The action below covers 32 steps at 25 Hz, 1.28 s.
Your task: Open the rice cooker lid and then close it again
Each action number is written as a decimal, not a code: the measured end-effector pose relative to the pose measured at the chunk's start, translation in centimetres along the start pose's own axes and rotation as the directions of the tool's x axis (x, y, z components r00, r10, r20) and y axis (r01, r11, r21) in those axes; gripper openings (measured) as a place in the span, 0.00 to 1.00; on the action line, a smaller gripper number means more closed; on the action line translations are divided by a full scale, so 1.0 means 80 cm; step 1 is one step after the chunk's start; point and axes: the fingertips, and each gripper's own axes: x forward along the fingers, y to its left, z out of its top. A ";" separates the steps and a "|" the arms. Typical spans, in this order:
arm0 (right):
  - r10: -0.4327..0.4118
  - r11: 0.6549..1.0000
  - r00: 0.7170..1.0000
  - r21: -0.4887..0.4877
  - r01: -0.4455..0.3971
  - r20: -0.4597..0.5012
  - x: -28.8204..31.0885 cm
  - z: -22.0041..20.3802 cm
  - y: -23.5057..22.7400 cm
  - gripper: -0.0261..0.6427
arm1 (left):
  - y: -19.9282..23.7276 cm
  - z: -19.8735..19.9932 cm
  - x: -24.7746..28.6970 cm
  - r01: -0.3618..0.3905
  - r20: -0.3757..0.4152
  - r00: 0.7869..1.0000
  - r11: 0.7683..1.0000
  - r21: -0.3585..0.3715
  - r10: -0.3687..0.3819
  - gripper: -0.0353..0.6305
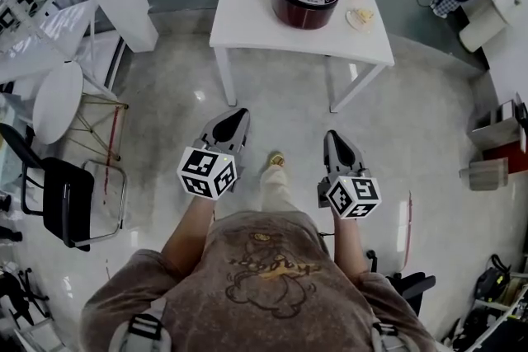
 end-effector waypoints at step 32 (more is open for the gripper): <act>0.109 0.994 0.994 0.004 -0.108 -0.024 0.285 0.112 -0.174 0.04 | 0.103 0.079 0.293 -0.093 0.000 0.996 0.995 -0.023 0.093 0.08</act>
